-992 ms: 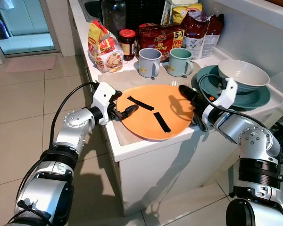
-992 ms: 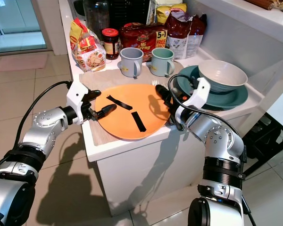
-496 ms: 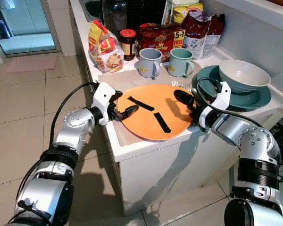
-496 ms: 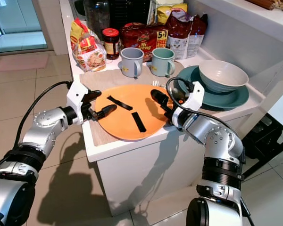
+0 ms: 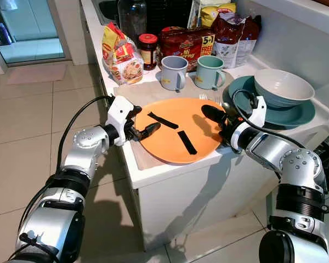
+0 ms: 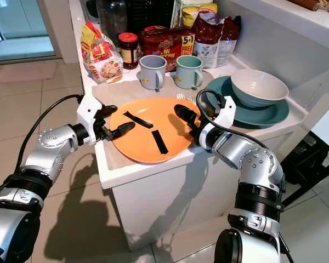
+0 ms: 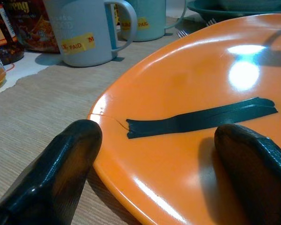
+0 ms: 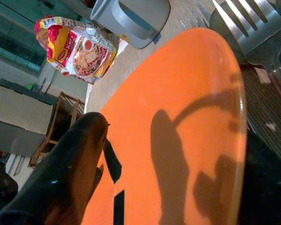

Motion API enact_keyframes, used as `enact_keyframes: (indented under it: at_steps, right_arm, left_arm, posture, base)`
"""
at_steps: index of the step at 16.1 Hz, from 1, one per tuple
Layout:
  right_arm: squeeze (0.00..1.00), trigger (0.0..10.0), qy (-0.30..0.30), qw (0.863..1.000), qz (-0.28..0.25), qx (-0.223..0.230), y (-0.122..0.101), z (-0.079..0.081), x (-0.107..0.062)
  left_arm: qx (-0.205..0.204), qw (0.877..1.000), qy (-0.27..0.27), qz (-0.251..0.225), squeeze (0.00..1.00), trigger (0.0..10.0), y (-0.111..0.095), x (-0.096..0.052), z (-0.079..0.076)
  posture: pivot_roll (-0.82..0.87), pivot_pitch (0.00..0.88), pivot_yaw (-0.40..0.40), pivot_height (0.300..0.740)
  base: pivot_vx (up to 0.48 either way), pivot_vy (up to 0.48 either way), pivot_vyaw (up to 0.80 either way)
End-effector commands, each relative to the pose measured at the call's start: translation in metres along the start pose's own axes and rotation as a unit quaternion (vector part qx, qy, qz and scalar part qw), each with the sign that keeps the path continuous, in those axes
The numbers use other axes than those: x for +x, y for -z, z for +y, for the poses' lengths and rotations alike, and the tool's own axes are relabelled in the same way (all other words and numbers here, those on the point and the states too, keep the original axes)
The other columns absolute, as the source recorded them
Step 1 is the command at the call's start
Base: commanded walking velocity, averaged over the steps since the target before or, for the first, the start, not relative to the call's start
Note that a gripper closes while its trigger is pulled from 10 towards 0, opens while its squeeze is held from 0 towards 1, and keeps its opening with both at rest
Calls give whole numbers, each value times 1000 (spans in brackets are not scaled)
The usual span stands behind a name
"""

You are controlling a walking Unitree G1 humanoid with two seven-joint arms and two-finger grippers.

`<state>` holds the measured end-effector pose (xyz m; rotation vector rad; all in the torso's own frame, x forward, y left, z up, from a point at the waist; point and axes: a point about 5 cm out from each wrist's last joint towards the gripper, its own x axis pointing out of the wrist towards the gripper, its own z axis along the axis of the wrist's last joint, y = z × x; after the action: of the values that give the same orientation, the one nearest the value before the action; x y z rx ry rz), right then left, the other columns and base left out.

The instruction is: Setting the table

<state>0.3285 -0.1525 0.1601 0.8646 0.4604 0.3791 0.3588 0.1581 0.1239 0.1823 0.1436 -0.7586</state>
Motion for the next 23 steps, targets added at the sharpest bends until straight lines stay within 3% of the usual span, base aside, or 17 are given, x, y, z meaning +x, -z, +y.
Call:
enact_keyframes:
  at_steps: [1, 19, 21, 23]
  right_arm:
    - [0, 0, -22, 1000, 2, -3, -2, 10, 0]
    - [0, 0, -5, 1000, 14, 4, 3, 4, 3]
    - [0, 0, 2, 1000, 10, 7, 2, 2, 2]
    - [0, 0, 2, 1000, 6, 10, 2, 1, 1]
  left_arm:
    - [-81, 984, 26, 156, 0, 10000, 77, -17, -27]
    - [-70, 988, 12, 138, 0, 10000, 66, -16, -18]
    - [-61, 992, -1, 107, 0, 10000, 53, -15, -9]
    - [-113, 992, -53, -20, 0, 10000, 10, -17, 16]
  posture:
    - [56, 25, -78, 740]
    - [64, 6, -79, 740]
    - [63, 5, -78, 740]
    - [61, 3, -76, 740]
  base:
    - [0, 0, 0]
    - [0, 0, 0]
    - [0, 0, 0]
    - [0, 0, 0]
